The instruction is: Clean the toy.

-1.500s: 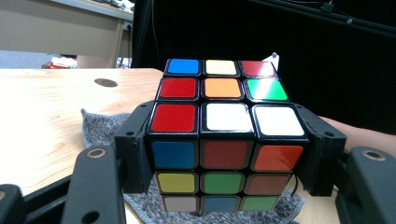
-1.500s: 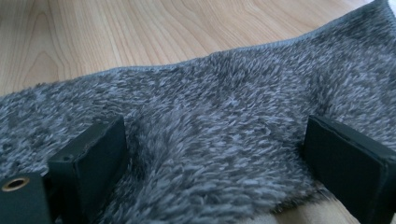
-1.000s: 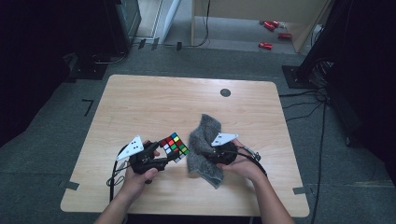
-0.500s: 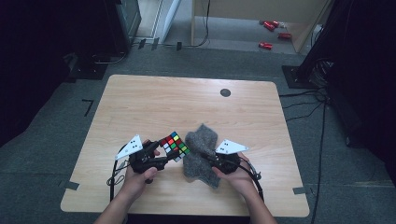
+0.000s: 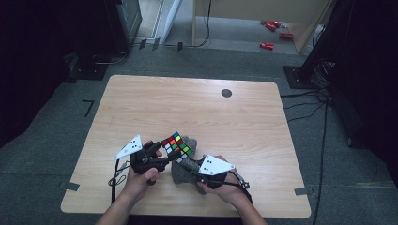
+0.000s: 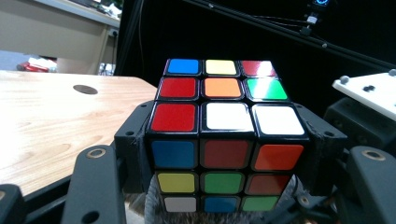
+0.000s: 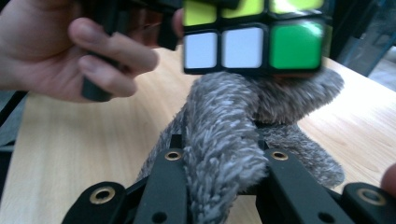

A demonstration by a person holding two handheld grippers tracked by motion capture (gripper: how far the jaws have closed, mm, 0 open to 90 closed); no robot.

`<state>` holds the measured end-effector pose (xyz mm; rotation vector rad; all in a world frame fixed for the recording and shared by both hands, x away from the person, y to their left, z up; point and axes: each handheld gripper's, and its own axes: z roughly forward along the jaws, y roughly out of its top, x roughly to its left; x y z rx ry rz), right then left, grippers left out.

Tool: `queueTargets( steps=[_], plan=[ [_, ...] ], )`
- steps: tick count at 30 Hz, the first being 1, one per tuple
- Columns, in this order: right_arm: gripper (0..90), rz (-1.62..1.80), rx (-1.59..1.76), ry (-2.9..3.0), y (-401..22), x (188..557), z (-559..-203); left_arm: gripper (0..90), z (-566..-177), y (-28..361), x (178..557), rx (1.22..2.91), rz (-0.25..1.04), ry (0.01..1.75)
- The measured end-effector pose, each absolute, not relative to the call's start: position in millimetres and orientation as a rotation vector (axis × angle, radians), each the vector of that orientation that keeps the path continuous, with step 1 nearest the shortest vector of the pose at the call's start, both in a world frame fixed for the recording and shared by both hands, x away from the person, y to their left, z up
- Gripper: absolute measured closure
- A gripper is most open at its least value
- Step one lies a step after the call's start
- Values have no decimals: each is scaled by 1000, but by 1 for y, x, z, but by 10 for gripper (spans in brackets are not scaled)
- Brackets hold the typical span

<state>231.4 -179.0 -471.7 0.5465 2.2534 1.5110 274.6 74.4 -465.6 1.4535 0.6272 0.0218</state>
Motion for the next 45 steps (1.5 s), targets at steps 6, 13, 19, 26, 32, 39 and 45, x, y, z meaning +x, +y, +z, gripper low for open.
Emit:
queueTargets(
  steps=[6,13,19,26,32,39,45],
  plan=[
    [788,1544,680,2137,-198,241,-467,352,-465,73,274,1453,17,624],
    [788,1519,604,2200,-181,232,-470,352,-465,73,273,1451,20,624],
    [788,1543,622,2160,-194,234,-462,352,-465,73,274,1448,9,624],
    [788,1527,602,2189,-184,232,-467,353,-463,73,273,1462,44,640],
    [787,1518,595,2185,-189,232,-462,353,-464,76,275,1466,25,645],
    [787,1523,664,2147,-193,235,-465,353,-464,71,272,1478,20,636],
    [787,1528,580,2196,-192,230,-460,353,-463,78,276,1485,68,684]
  ],
)
